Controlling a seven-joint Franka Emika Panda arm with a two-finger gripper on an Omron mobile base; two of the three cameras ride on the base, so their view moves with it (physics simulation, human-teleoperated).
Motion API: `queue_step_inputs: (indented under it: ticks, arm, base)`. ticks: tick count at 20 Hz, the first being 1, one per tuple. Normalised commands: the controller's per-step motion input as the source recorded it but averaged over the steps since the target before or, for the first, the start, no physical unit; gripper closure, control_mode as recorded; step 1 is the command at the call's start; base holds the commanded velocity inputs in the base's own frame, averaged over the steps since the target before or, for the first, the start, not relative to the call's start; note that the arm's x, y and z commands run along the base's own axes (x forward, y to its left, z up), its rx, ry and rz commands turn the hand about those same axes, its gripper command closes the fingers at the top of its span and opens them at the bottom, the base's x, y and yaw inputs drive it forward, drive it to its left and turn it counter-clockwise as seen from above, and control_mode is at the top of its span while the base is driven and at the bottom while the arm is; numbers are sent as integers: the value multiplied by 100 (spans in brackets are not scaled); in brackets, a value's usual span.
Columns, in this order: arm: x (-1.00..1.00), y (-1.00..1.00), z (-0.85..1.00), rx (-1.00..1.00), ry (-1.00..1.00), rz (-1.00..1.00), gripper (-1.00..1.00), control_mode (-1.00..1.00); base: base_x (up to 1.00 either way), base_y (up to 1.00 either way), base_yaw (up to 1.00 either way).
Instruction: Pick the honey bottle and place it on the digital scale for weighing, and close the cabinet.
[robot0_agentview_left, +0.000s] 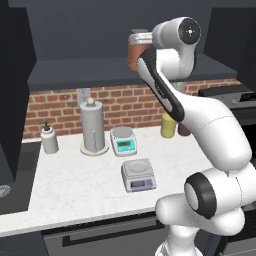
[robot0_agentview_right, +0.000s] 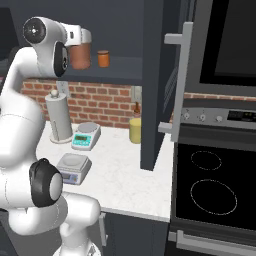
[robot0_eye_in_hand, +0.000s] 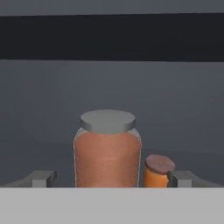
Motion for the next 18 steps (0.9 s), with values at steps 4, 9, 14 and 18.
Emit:
queue_step_inputs:
  ticks: [4, 9, 14, 18]
  arm:
    - [22, 3, 0, 0, 0, 0, -100, -100]
    - [20, 6, 0, 0, 0, 0, -100, -100]
    - [19, 10, 0, 0, 0, 0, -100, -100]
    - [23, 10, 0, 0, 0, 0, -100, -100]
  base:
    - [0, 0, 0]
    - [0, 0, 0]
    - [0, 0, 0]
    - [0, 0, 0]
